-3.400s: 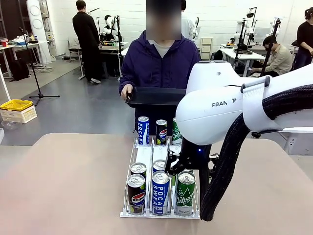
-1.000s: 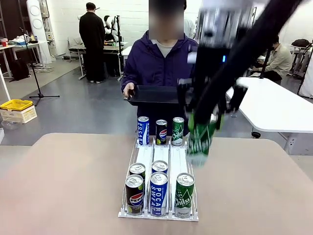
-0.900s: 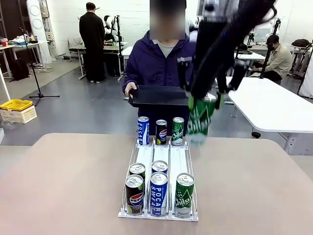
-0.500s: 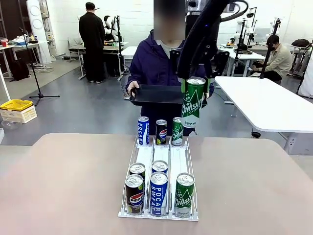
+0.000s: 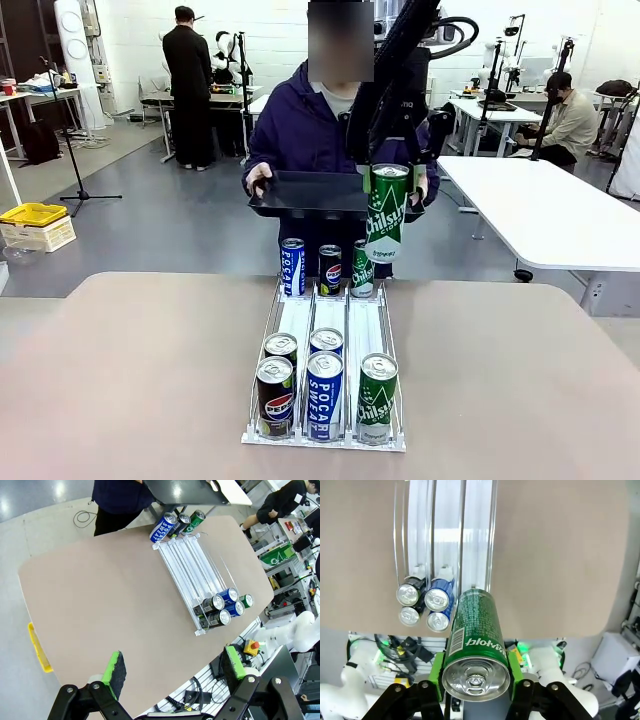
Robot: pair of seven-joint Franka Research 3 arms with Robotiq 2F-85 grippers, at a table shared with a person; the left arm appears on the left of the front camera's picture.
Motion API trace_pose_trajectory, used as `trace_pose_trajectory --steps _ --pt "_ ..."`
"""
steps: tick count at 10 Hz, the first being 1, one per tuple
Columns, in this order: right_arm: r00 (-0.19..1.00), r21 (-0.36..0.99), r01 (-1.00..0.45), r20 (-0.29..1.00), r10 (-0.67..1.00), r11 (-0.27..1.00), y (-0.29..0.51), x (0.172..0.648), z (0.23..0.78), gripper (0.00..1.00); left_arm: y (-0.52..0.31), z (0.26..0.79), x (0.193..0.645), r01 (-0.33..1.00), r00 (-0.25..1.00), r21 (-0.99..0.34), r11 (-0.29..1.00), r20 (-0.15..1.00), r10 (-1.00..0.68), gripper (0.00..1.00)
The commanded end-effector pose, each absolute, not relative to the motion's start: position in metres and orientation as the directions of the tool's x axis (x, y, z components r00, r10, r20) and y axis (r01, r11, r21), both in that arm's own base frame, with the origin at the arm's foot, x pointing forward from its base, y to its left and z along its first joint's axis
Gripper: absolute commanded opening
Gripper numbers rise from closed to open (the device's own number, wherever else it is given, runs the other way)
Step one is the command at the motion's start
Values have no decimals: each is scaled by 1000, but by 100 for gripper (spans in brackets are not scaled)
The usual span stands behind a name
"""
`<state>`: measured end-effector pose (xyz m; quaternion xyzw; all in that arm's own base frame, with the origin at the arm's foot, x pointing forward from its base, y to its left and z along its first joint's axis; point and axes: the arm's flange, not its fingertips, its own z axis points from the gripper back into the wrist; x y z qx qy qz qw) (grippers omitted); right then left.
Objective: Retrieve and hand over the desired beverage to the person.
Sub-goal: Pick up a can of the same type that the person held from the Automatic Can Dispenser, then place the picked can on the Handle tray extended by the person.
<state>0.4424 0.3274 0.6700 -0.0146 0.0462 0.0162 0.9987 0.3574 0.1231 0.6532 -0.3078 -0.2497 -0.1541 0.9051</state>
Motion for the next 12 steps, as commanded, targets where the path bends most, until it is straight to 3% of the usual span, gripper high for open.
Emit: trace_pose_trajectory --steps 1,12 --pt "997 -28 -27 -70 25 999 324 435 671 42 125 655 358 449 821 -480 754 555 -135 100" --pt "997 -28 -27 -70 25 999 324 435 671 42 125 655 358 449 821 -480 754 555 -135 100"
